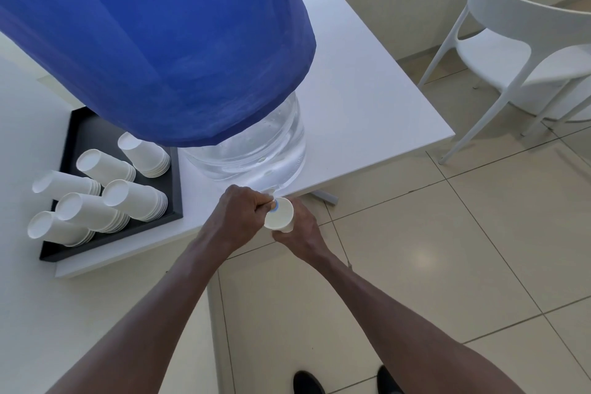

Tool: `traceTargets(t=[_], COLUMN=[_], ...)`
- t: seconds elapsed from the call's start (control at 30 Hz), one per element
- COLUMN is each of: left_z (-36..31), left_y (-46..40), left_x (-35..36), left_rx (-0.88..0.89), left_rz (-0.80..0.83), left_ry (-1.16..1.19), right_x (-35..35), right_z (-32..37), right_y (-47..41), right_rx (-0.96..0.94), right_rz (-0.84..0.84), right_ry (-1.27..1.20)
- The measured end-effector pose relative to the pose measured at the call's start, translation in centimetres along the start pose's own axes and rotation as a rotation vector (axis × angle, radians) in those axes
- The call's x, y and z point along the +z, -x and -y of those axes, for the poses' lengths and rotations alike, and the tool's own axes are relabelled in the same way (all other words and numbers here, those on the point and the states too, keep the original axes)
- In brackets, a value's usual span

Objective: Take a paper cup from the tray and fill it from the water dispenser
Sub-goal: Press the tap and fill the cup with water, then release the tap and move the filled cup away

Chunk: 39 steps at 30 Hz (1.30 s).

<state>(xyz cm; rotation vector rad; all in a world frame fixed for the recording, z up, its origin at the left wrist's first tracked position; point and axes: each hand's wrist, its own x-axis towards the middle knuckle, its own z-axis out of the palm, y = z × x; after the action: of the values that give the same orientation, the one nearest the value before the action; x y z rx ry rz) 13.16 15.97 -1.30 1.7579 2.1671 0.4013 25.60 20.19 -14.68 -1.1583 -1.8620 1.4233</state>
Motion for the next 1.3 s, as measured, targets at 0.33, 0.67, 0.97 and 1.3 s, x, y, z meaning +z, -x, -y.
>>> traceTargets(t=[0.33, 0.67, 0.97, 1.3], left_z=[-0.6, -1.2, -2.8, -7.4], left_y=[2.6, 2.9, 2.7, 0.2], left_x=[2.1, 1.6, 2.4, 4.1], left_rx=[0.175, 0.081, -0.026, -0.034], left_rz=[-0.028, -0.086, -0.138, -0.193], left_ry=[-0.219, -0.067, -0.072, 0.102], right_x=[-0.1, -0.8, -3.1, -11.0], right_z=[-0.4, -1.0, -2.8, -1.8], right_y=[0.4, 0.7, 1.5, 1.5], right_rx=[-0.017, -0.002, 0.027, 0.08], right_rz=[0.004, 0.012, -0.02, -0.19], right_ry=[-0.001, 0.008, 0.043, -0.038])
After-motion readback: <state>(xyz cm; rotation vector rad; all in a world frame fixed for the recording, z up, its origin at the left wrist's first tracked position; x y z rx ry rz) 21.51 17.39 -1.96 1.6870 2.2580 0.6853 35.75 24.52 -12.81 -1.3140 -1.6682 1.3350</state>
